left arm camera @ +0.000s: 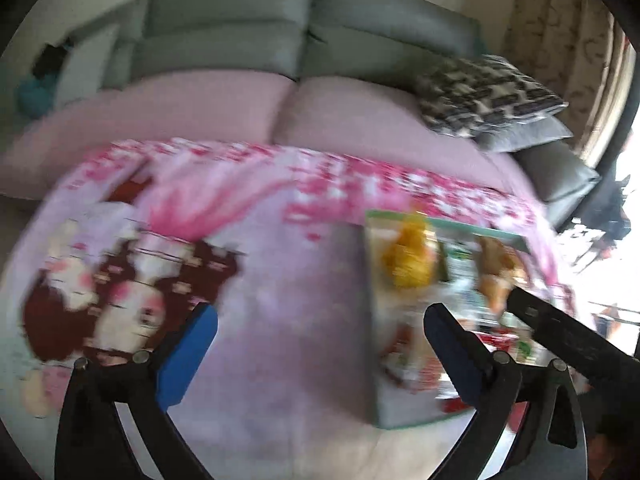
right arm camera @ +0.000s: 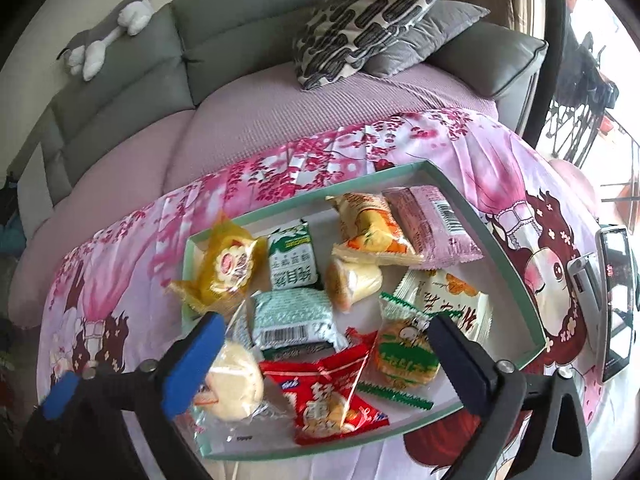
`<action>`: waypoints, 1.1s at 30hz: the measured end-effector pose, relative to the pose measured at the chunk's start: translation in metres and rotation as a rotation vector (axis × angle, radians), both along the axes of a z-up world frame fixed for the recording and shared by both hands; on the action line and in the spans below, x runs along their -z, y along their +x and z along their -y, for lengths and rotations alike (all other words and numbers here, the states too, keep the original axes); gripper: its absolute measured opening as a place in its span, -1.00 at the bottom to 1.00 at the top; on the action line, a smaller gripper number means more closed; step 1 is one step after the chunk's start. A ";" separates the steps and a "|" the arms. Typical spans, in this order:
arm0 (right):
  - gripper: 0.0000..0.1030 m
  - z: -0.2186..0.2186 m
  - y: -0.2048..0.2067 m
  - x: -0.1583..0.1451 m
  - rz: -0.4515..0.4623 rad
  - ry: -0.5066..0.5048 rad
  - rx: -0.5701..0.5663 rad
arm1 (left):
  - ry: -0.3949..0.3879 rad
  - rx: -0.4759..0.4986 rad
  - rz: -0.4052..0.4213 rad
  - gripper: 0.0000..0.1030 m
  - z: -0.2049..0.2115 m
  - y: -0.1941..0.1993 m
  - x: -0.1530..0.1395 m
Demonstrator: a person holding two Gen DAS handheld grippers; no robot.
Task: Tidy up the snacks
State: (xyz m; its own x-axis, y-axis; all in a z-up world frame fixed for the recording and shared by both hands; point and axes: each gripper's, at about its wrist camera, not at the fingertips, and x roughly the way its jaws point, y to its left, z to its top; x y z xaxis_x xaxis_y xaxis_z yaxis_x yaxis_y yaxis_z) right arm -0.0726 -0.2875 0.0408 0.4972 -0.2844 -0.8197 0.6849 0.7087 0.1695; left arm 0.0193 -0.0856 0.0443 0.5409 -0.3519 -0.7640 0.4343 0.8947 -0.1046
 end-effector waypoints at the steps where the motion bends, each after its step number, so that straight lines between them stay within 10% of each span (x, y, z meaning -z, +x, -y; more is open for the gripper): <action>1: 1.00 -0.003 0.000 0.000 0.000 -0.003 -0.006 | 0.015 -0.014 0.013 0.99 -0.004 0.001 0.000; 16: 1.00 -0.056 -0.016 0.003 0.024 -0.089 -0.098 | 0.191 -0.120 0.122 0.99 -0.036 -0.014 0.004; 33: 1.00 -0.098 -0.046 0.025 -0.005 -0.170 -0.167 | 0.275 -0.177 0.024 0.99 -0.068 -0.034 0.028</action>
State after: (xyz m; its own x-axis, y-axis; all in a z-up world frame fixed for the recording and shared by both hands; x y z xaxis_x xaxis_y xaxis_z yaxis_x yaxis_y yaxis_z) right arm -0.1187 -0.1898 0.0155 0.5447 -0.3325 -0.7699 0.5563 0.8302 0.0351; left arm -0.0143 -0.0172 0.0162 0.5942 -0.0327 -0.8037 0.2688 0.9498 0.1600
